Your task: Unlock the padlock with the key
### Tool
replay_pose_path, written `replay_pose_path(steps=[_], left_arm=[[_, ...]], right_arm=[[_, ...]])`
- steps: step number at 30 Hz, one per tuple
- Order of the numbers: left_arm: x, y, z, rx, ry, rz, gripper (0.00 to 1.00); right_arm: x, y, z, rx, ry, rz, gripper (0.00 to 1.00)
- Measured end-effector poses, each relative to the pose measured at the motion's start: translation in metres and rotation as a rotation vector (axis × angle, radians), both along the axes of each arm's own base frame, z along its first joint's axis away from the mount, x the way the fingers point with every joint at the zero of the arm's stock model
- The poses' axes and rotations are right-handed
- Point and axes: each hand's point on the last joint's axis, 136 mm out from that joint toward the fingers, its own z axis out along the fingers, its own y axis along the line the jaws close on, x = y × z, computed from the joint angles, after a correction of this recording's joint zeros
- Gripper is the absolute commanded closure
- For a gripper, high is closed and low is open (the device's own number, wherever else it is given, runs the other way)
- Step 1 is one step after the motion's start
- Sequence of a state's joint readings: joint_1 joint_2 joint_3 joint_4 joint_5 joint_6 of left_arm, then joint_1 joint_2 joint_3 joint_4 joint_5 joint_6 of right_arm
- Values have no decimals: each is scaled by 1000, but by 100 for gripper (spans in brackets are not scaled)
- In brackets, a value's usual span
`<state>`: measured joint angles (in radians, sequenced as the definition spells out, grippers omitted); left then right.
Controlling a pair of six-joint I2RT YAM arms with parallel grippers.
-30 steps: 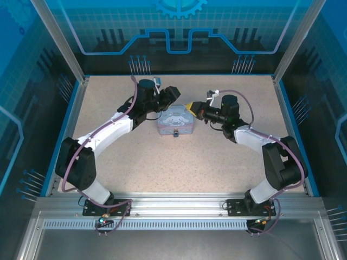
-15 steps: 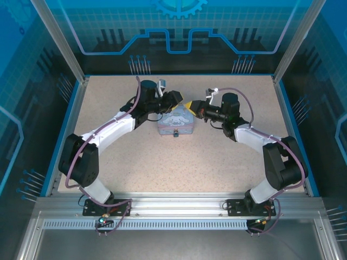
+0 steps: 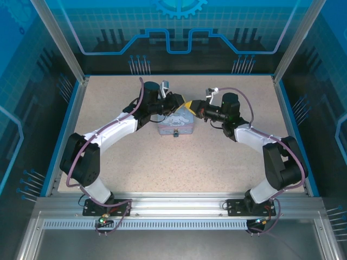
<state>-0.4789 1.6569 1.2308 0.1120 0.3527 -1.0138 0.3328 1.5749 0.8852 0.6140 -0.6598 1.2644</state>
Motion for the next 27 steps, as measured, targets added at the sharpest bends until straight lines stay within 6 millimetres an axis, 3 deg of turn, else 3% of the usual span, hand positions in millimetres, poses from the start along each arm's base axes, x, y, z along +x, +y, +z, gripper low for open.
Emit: replay_pose_path(steps=[4,7,12,15,21,25,27], left_arm=[[1,0,0,-8,-3,4,100],[1,0,1,-10,-11,7,100],[2,0,0,-12,-16,16,100],[2,3,-9,-14,7,43,100],[4,11,-27,-16,68,116,100],[5,12,-25,-39,73,151,100],[4,12,-22,-52,74,165,100]], right_arm=[[0,0,-1,-1,4,1,100],[0,-1,-1,-1,5,-2,100],[2,-3,0,4,13,-9,77],[5,-8,3,9,14,-38,68],[15,-16,13,38,8,-106,57],[20,-19,16,55,15,-150,46],[22,-20,15,63,21,-167,46]])
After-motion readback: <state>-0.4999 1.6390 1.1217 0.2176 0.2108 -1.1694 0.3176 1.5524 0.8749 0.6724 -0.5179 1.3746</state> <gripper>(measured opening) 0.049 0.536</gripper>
